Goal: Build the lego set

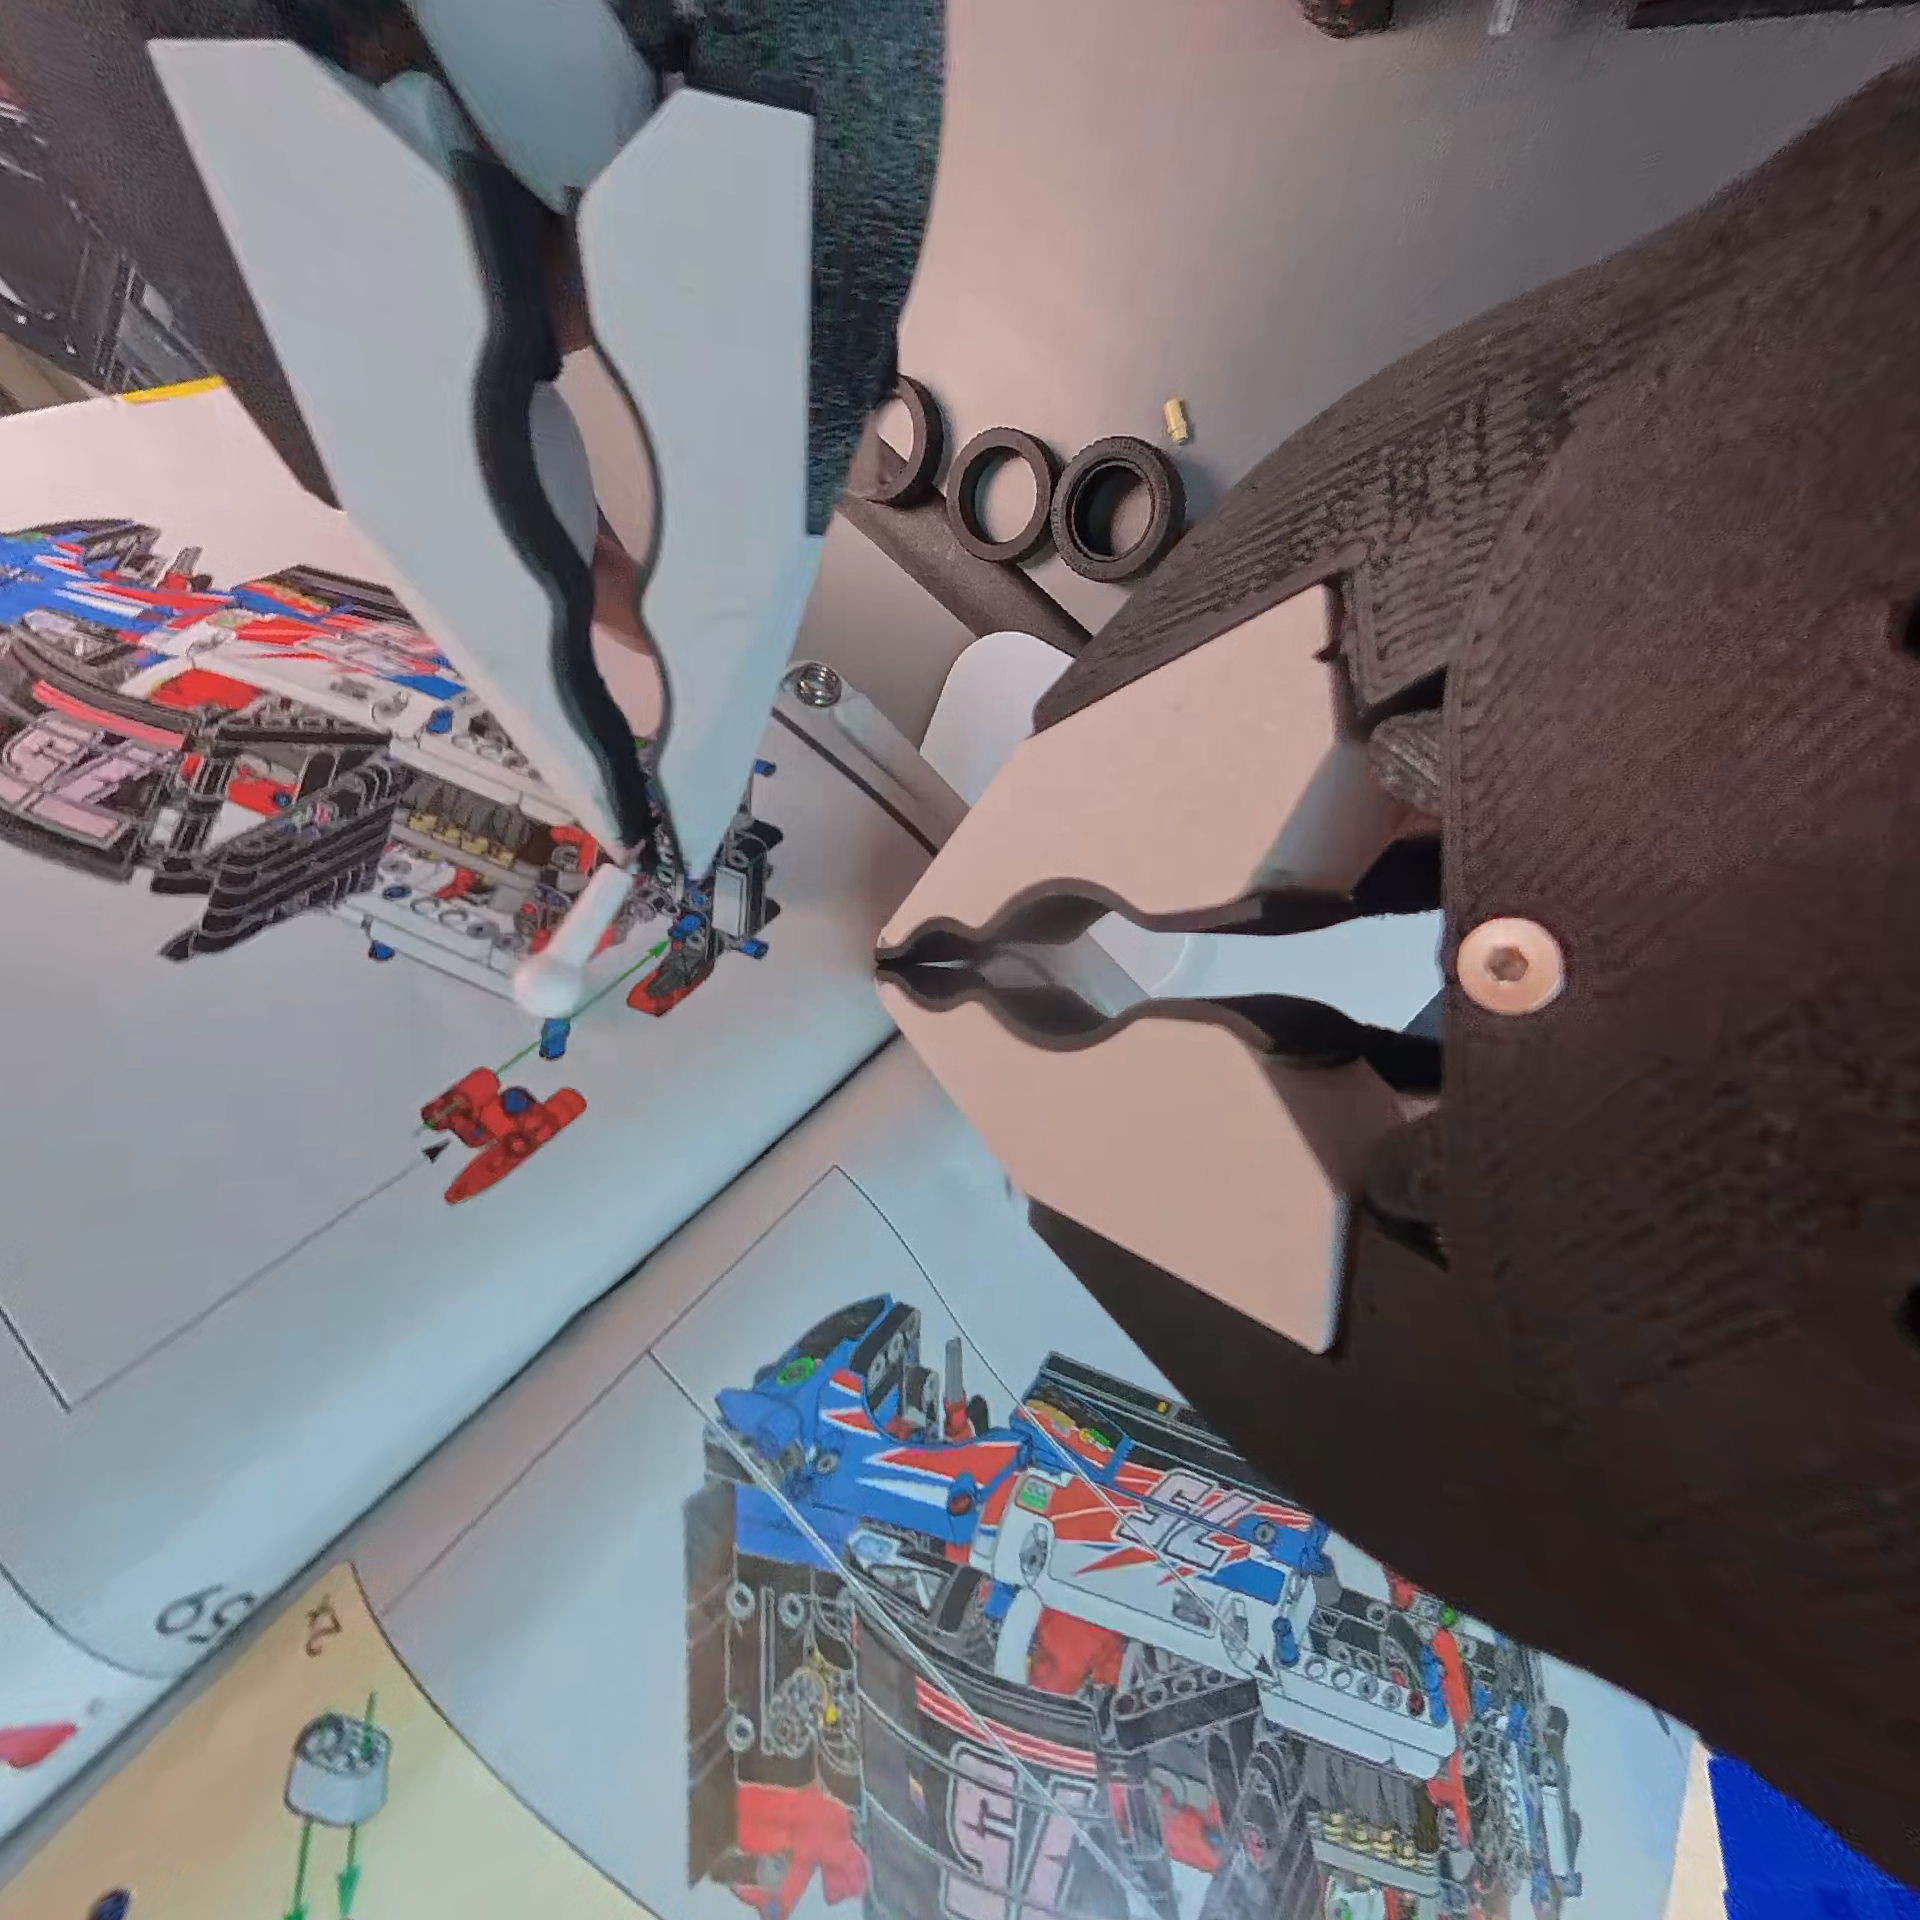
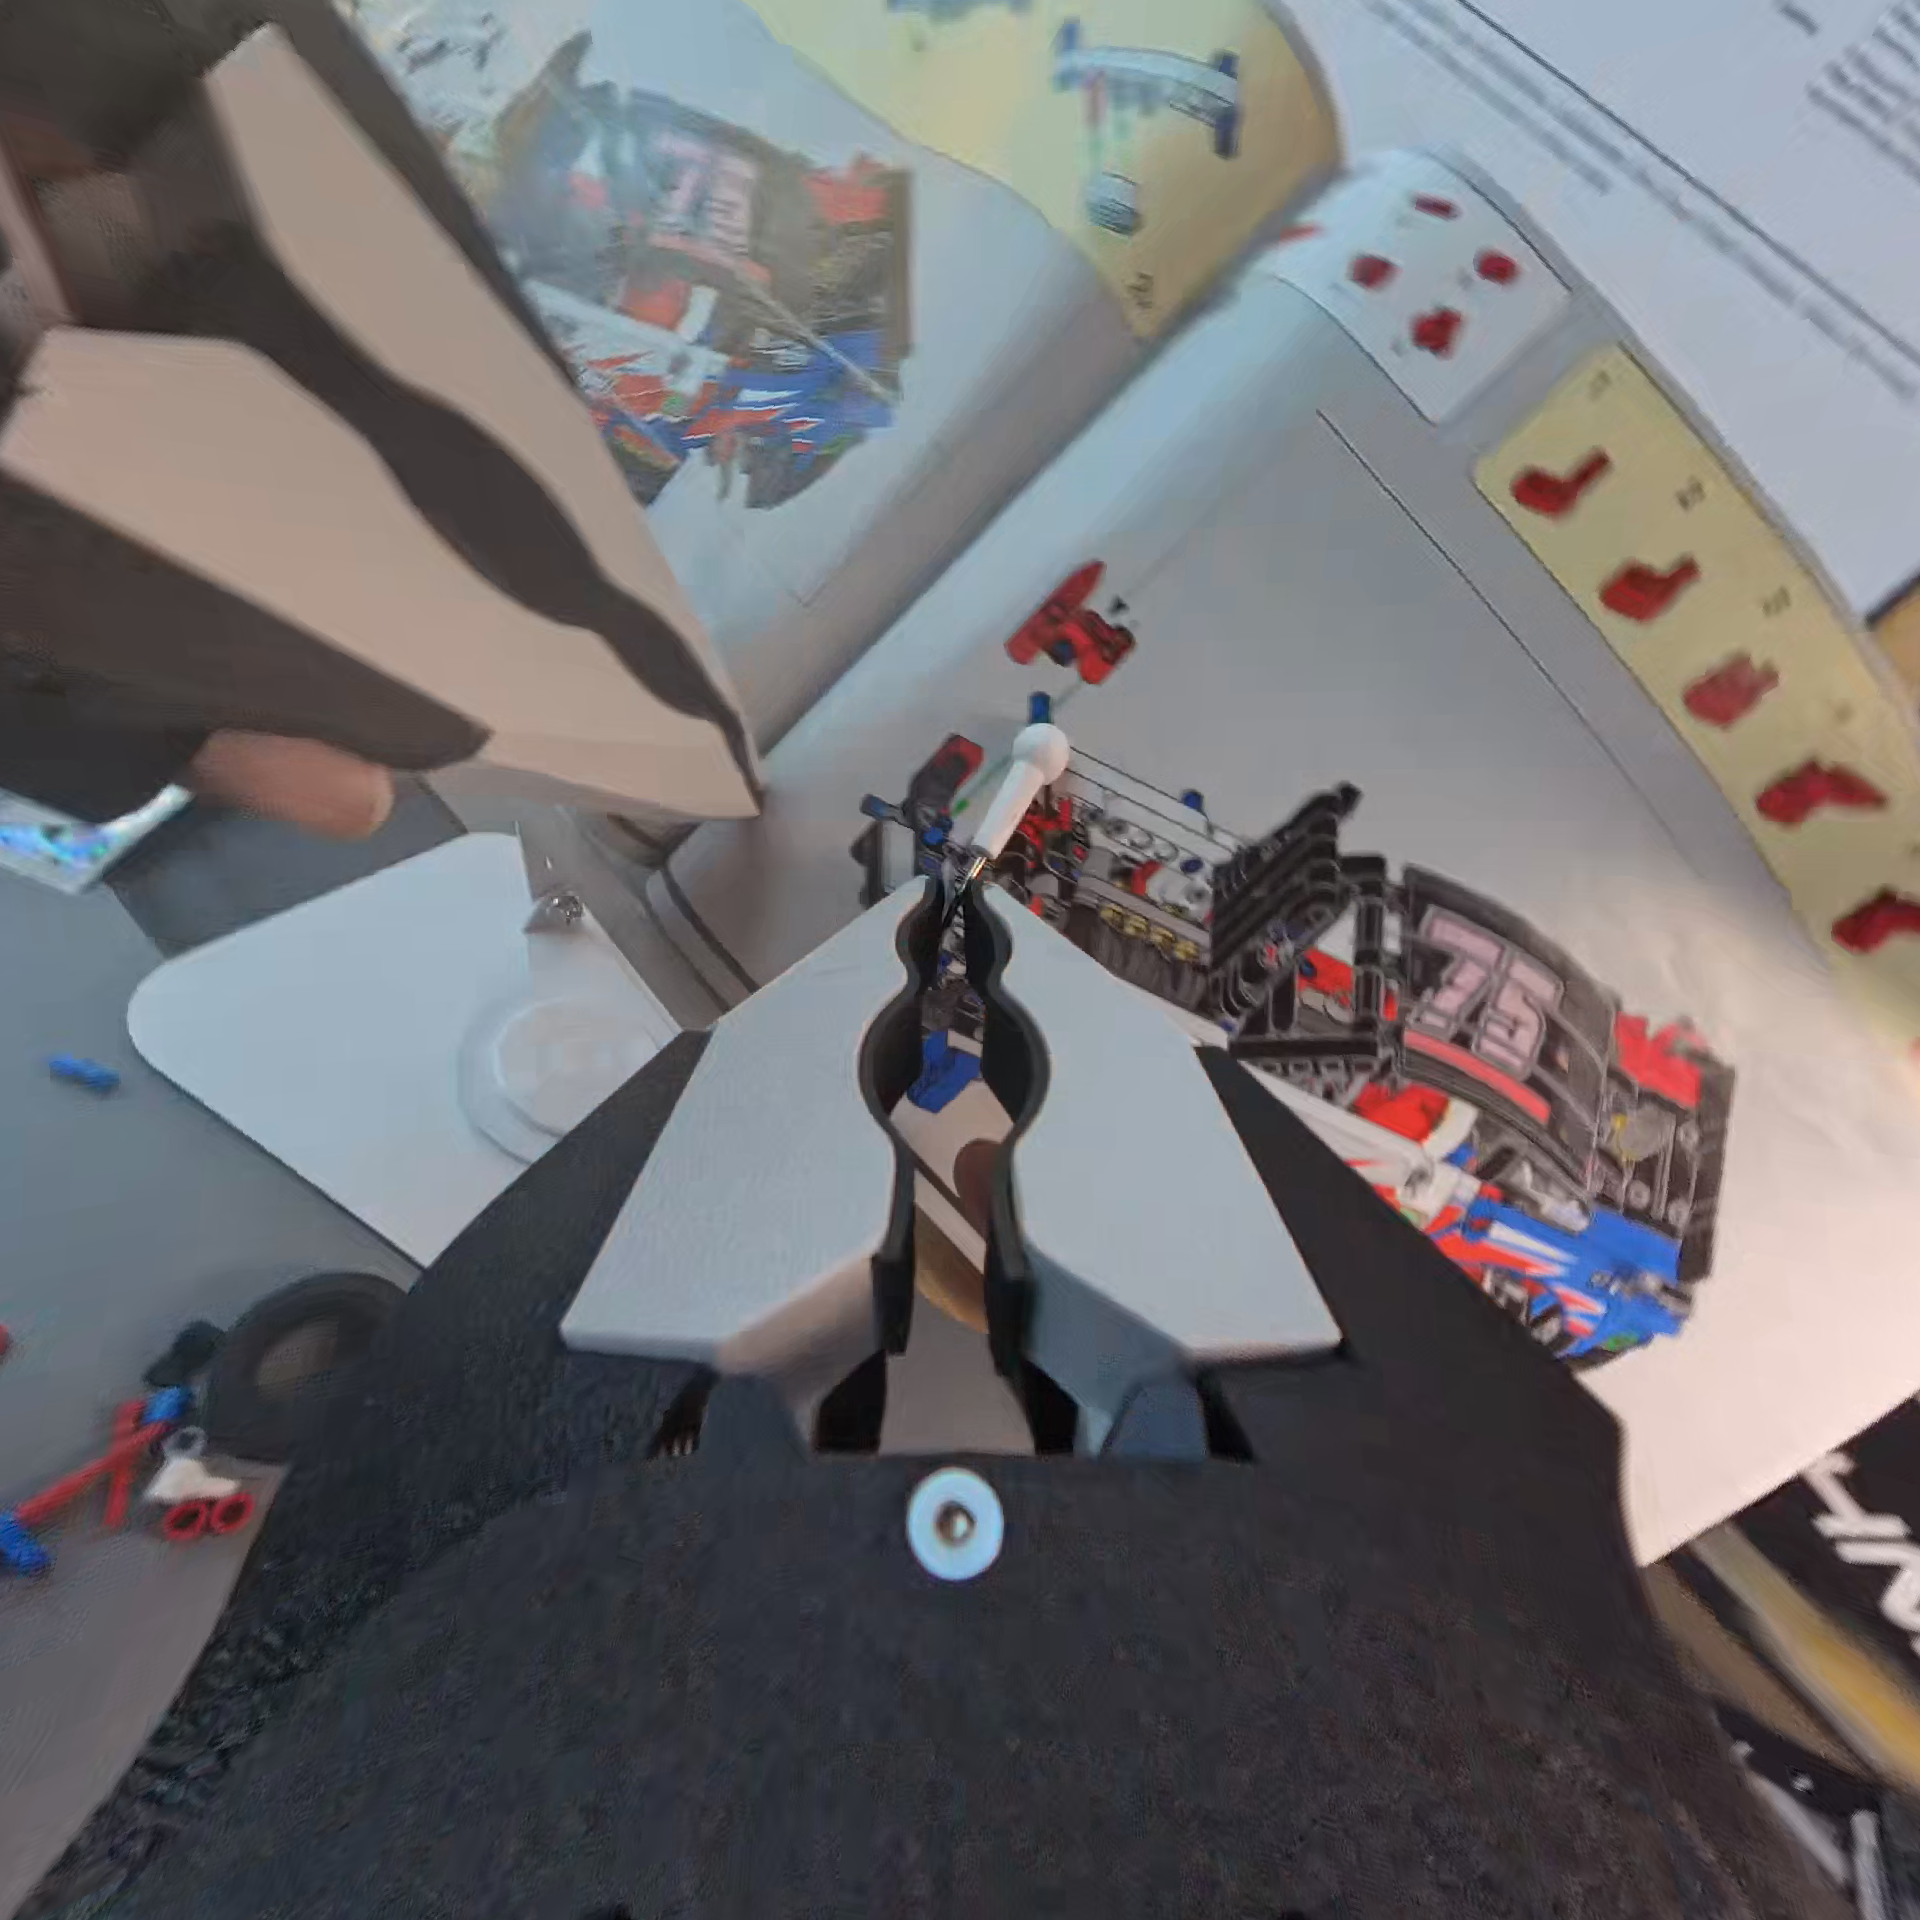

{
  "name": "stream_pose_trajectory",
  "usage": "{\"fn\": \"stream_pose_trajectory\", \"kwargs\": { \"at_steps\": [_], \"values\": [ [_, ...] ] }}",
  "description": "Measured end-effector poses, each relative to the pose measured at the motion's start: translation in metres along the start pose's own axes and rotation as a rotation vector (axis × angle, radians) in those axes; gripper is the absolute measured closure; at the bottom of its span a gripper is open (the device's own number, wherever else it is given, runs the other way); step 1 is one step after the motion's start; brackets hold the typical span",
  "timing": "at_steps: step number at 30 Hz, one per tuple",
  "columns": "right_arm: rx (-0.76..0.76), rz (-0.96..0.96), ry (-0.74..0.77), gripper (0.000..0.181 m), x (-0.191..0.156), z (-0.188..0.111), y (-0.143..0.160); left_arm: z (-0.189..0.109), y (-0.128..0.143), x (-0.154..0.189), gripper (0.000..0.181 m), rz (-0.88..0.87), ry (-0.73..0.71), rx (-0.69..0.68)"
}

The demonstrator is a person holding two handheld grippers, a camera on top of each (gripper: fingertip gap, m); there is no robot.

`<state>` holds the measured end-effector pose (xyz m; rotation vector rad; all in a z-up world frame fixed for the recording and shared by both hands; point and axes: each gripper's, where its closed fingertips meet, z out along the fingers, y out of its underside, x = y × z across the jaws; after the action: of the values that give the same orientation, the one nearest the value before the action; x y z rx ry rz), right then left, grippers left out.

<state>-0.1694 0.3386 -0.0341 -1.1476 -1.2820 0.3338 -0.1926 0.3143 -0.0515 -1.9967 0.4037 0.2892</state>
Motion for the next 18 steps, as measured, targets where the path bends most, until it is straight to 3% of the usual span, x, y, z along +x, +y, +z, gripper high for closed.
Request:
{"fn": "stream_pose_trajectory", "kwargs": {
  "at_steps": [2, 5, 9, 15, 18],
  "values": [
    [-0.027, -0.146, -0.026, 0.180, -0.014, 0.005, -0.004, 0.001, 0.006, -0.005, 0.181, -0.027, 0.003, -0.007],
    [-0.048, -0.198, -0.058, 0.181, -0.022, 0.008, -0.004, 0.000, 0.009, -0.005, 0.181, -0.077, 0.048, 0.031],
    [-0.062, -0.162, -0.056, 0.181, -0.021, 0.009, -0.003, -0.009, 0.014, -0.007, 0.181, -0.133, 0.040, 0.080],
    [-0.083, -0.105, -0.023, 0.180, -0.019, 0.008, 0.000, -0.047, 0.025, -0.018, 0.181, -0.269, -0.025, 0.271],
    [-0.059, 0.061, 0.022, 0.165, -0.010, -0.005, 0.000, -0.065, 0.040, -0.032, 0.181, -0.311, -0.074, 0.332]
  ]
}}
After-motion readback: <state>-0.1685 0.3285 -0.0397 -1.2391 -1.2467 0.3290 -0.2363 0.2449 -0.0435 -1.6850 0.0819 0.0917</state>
